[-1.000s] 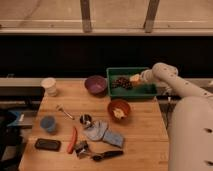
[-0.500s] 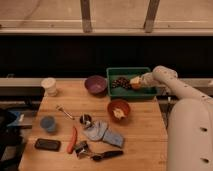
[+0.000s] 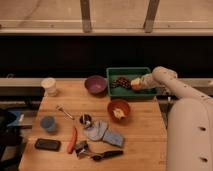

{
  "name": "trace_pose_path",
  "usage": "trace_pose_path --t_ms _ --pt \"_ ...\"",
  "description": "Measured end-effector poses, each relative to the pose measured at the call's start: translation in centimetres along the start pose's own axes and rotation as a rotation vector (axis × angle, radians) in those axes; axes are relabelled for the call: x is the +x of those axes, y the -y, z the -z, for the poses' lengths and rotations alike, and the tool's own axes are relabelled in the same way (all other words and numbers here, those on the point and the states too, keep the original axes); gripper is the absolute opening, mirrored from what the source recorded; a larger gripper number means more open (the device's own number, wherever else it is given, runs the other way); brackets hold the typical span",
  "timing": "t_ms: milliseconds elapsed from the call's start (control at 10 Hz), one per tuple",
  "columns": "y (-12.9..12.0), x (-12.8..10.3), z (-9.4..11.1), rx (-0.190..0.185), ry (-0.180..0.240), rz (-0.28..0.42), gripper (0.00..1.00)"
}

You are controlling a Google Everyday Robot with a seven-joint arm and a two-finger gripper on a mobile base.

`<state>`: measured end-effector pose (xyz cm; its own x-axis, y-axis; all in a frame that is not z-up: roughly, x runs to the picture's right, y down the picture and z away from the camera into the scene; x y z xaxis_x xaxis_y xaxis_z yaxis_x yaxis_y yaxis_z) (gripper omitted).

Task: Place apple in tray

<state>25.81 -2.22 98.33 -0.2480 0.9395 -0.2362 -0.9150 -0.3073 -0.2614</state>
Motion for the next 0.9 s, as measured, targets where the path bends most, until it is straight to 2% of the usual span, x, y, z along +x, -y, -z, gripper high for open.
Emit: trace_pose_path --t_ms 100,500,900 --pt "0.0 0.1 0.0 0.002 -0.001 -0.001 0.79" --pt "0.0 0.2 0.1 0.010 -0.009 0.003 0.80" --pt "-1.8 -1.0 0.4 0.005 0.010 0.056 0.80"
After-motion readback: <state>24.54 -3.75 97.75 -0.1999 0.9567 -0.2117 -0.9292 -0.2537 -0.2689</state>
